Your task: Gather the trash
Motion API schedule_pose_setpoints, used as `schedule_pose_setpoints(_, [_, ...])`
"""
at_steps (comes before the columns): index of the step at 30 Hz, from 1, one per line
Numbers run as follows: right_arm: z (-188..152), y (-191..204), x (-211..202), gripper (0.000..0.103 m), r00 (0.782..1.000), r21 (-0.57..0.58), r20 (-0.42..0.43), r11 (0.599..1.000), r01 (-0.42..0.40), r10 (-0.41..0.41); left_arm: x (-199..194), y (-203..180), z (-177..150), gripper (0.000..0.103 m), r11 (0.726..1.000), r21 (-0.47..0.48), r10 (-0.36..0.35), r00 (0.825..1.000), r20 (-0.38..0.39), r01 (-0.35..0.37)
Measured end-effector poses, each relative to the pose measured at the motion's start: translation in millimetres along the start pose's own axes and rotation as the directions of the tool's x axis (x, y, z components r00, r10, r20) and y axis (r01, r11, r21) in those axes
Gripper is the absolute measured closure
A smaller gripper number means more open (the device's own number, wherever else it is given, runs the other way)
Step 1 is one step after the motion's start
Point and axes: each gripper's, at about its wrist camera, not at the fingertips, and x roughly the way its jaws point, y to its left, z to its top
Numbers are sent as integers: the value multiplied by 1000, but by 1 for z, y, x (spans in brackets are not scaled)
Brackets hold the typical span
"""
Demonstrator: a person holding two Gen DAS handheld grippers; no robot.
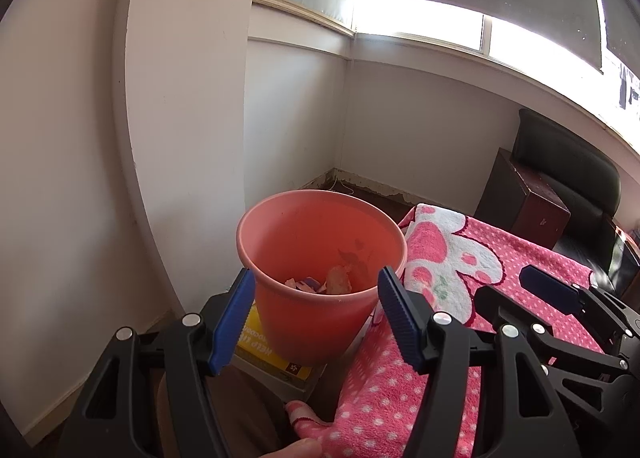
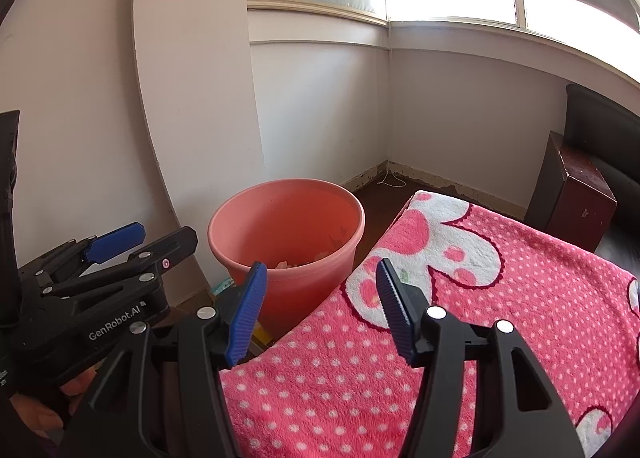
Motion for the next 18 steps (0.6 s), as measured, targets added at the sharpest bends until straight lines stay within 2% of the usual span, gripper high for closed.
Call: schedule_pose_setpoints(18, [-3, 0, 2, 46, 1000, 8, -12, 1000, 0, 0, 1, -1, -1, 43, 1000, 20, -4, 1000, -10, 4])
